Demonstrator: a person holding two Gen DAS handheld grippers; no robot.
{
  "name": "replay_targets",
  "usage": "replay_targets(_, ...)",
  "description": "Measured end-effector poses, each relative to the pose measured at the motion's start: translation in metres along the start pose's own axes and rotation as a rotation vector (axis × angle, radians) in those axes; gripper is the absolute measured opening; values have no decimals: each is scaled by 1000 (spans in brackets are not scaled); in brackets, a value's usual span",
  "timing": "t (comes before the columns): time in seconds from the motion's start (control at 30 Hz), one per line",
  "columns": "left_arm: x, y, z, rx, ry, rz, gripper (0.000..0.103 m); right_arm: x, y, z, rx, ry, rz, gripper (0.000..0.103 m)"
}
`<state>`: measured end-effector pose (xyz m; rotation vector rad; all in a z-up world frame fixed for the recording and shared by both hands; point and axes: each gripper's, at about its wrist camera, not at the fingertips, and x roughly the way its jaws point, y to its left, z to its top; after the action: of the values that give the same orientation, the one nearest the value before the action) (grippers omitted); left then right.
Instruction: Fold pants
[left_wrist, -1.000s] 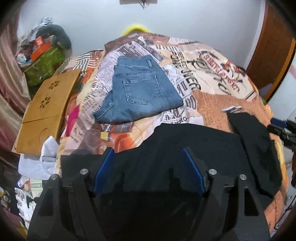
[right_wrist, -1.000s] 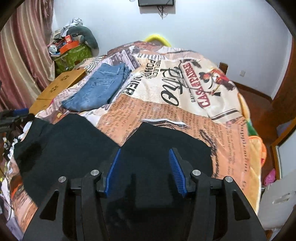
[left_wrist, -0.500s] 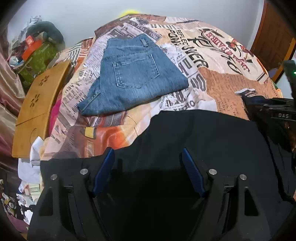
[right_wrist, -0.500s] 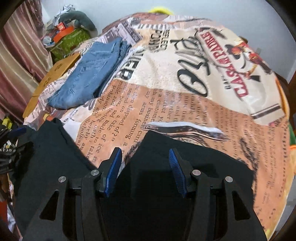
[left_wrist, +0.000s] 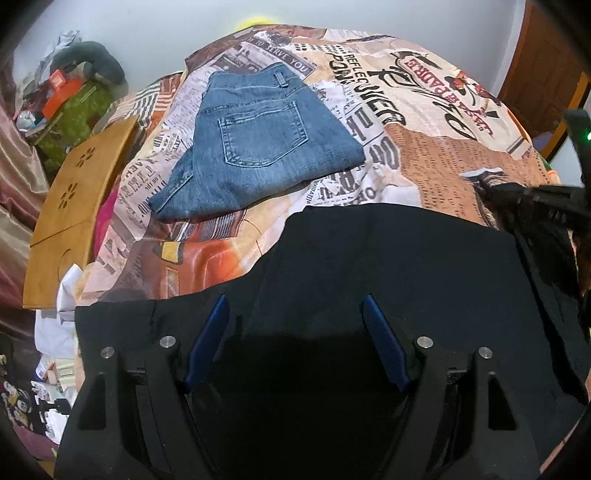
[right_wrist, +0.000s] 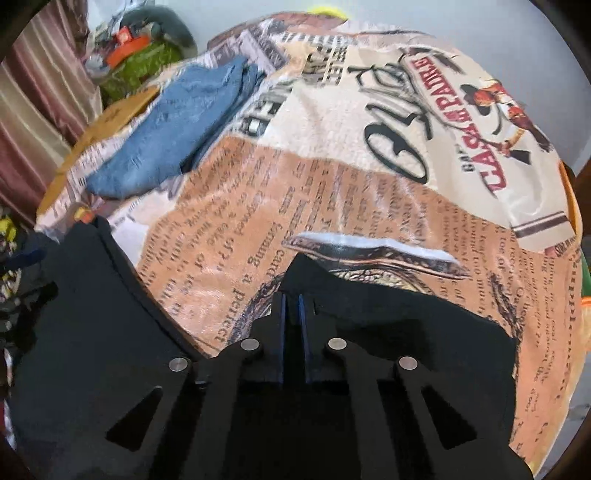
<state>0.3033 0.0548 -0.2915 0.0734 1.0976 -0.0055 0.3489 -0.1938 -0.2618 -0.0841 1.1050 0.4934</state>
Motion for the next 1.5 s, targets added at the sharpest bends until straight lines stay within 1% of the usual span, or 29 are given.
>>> replay_targets(0.1,-10,-5,-3,14,-2,1,75,-26,-3,4,14,-61,-1,5)
replay_targets(0.2,-19,-13,-7,28,-6,0,78,-58,-7,3,18,-125,-14,5)
replay_targets(0.4,-35,-41,-17,85,-11,-15,84,-121,-24,-12,41,-228,-55,5)
replay_targets(0.5,-37,-57,-23,109,11,-29,88,-152,-39,-30,72,-271,-73,5)
replay_targets(0.6,-38,-73,-30,142,35,-38,89,-179,-49,-46,112,-307,-91,5)
replay_targets(0.7,-38,-91,-39,185,50,-43,89,-202,-61,-69,148,-332,-112,5)
replay_targets(0.77,-39,-102,-47,210,52,-33,89,-212,-69,-90,168,-332,-130,5)
replay_targets(0.87,-43,-109,-53,211,27,-4,90,-216,-77,-114,194,-315,-142,5)
replay_targets(1.0,-42,-108,-54,172,38,-15,91,-211,-87,-153,243,-279,-169,3)
replay_targets(1.13,-40,-105,-55,133,46,-25,92,-194,-104,-191,329,-219,-157,3)
replay_targets(1.17,-40,-105,-56,125,46,-26,93,-185,-107,-201,349,-192,-157,3)
replay_targets(1.23,-40,-105,-57,118,43,-25,93,-174,-110,-213,369,-155,-153,3)
replay_targets(1.3,-41,-105,-58,116,40,-27,93,-164,-112,-222,386,-120,-150,3)
replay_targets(1.37,-43,-104,-58,118,41,-34,93,-164,-111,-227,387,-114,-151,3)
replay_targets(1.43,-46,-102,-57,118,41,-36,93,-169,-106,-220,367,-129,-162,3)
replay_targets(1.5,-52,-94,-55,105,22,-24,93,-176,-100,-209,346,-152,-162,3)
